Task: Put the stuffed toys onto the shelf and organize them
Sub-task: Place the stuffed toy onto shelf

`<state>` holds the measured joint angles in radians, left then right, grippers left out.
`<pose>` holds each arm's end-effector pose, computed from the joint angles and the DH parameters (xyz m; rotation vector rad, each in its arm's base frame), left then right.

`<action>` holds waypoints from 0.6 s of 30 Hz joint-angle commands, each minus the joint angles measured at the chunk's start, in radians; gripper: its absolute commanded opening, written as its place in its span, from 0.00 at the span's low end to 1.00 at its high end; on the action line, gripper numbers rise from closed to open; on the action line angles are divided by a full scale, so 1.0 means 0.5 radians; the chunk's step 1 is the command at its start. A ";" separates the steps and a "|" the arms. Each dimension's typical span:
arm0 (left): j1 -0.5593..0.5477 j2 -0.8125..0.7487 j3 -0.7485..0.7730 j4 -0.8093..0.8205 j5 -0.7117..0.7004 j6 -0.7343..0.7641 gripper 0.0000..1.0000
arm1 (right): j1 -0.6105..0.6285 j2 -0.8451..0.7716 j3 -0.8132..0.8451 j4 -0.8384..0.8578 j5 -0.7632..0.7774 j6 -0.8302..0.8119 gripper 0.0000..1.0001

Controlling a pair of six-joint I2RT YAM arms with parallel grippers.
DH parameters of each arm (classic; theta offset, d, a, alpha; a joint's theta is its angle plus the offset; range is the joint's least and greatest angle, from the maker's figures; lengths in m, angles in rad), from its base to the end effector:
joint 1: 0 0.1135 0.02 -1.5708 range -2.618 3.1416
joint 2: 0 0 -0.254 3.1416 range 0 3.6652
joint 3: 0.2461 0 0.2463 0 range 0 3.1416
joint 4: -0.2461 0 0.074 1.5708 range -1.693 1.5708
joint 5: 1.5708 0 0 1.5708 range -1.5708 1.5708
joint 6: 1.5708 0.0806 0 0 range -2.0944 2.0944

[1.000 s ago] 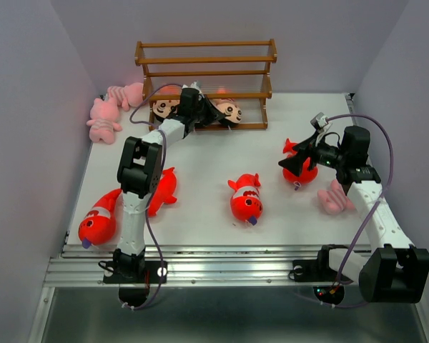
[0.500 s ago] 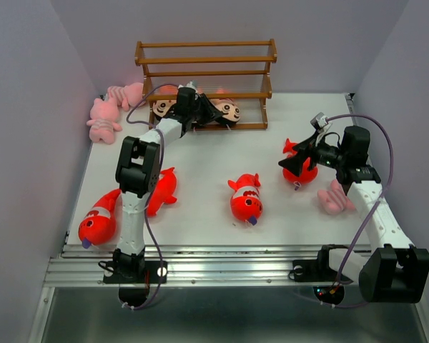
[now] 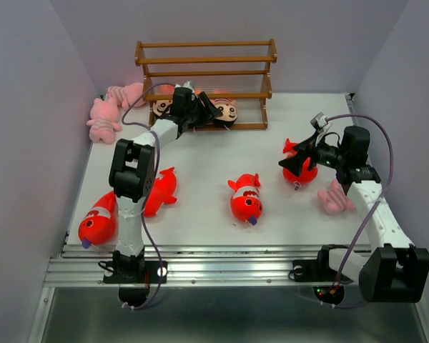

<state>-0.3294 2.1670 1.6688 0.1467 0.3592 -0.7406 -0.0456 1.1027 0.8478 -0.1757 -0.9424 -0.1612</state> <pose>0.5032 -0.2020 0.2108 -0.1625 2.0410 -1.0405 0.2647 0.0532 0.2873 -0.6910 1.7632 0.7931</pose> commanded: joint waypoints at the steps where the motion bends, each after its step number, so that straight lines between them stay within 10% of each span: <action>1: 0.024 -0.305 -0.073 0.053 0.024 0.125 0.64 | -0.010 -0.003 -0.014 0.048 0.007 -0.030 1.00; 18: 0.067 -1.565 -0.906 -0.235 -0.267 1.119 0.73 | -0.010 0.080 0.047 -0.274 -0.275 -0.386 1.00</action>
<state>-0.3088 1.5856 1.3102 0.0383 0.3092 -0.3687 -0.0456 1.1137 0.8387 -0.2214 -0.9836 -0.2543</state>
